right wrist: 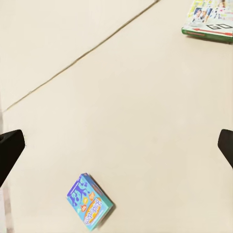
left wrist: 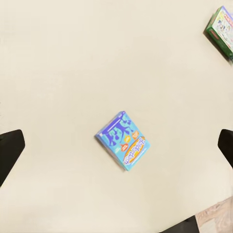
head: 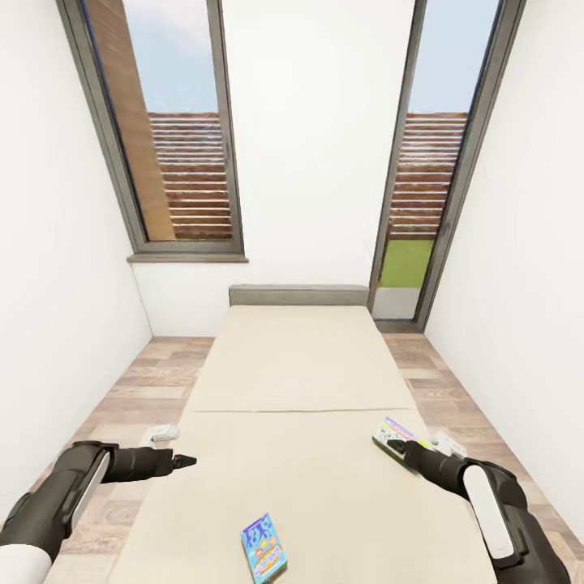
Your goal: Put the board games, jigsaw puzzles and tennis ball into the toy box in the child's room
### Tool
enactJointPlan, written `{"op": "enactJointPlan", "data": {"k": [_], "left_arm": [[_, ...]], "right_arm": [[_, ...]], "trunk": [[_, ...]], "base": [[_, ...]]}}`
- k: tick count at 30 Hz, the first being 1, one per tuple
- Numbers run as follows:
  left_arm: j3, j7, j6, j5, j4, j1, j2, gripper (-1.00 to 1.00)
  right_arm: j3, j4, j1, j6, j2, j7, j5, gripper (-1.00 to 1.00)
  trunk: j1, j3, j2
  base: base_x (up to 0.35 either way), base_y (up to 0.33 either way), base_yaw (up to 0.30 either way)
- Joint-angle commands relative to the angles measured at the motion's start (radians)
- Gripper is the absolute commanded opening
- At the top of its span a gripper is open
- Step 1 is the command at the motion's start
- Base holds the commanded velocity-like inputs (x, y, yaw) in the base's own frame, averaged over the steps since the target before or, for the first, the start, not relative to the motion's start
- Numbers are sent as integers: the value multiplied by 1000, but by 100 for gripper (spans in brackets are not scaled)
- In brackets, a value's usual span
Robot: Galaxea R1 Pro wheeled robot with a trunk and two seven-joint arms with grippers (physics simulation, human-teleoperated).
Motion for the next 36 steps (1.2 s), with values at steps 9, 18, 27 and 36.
{"op": "enactJointPlan", "data": {"k": [9, 18, 27, 36], "left_arm": [[2, 123, -13, 1, 6, -2, -51, 100], [2, 225, -56, 1, 45, -4, -127, 100], [2, 325, -116, 1, 130, -8, -224, 100], [2, 558, -221, 2, 255, -64, -348, 100]], "right_arm": [[-1, -78, 5, 59, 1, 3, 0, 100], [-2, -135, 40, 69, -1, 26, -1, 100], [-8, -202, 81, 100, -9, 152, 1, 100], [-10, -222, 95, 109, -12, 275, 3, 100]], "trunk": [[1, -17, -2], [1, -32, -2], [1, -47, -2], [1, -61, -2]], "base": [[0, 0, 0], [0, 0, 0], [0, 0, 0], [0, 0, 0]]}}
